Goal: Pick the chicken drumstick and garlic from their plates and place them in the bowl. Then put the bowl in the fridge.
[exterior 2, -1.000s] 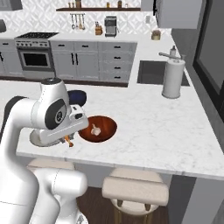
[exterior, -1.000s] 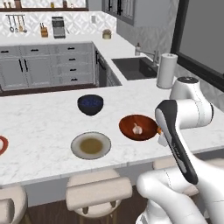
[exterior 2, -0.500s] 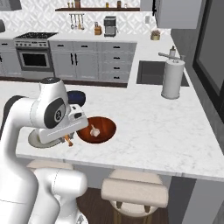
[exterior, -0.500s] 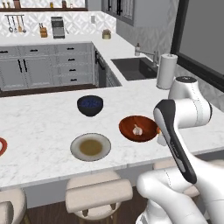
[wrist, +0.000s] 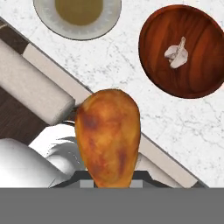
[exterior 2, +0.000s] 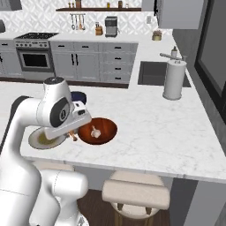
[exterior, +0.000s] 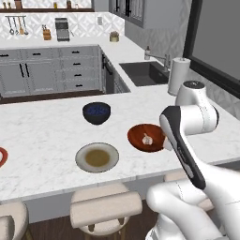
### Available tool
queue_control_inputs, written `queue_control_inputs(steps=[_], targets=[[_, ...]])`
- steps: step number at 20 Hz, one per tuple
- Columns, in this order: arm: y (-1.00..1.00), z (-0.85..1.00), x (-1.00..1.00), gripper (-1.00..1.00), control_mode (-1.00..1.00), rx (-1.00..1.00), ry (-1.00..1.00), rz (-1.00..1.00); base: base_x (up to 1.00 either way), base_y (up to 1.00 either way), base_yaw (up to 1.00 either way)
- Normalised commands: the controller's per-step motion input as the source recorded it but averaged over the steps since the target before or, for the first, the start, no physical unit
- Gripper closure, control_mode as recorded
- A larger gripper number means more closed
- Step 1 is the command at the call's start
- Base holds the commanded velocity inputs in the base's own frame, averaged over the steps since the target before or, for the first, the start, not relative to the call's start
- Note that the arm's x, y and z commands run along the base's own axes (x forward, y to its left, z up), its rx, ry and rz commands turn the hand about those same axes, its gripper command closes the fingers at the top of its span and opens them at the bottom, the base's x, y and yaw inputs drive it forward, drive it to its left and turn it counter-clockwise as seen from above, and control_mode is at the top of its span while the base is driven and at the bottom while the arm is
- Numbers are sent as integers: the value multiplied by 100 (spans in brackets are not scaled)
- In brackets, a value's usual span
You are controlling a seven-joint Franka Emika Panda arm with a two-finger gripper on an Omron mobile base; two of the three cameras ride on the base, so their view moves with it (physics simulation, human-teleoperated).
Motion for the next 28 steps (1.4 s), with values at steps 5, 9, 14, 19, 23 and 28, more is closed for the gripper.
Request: queue_control_inputs(steps=[5, 9, 14, 19, 23, 28], targets=[[1, -3, 100, 100, -100, 0, 0, 4, 0, 0, 0], [0, -34, 100, 100, -100, -1, 12, 0, 0, 0, 0], [-7, -55, 100, 100, -100, -5, 28, 0, 0, 0, 0], [-43, -23, 100, 100, -100, 0, 24, 0, 0, 0, 0], [-8, -15, 72, 100, -100, 0, 0, 0, 0, 0, 0], [4, -53, 45, 100, -100, 0, -5, 0, 0, 0, 0]])
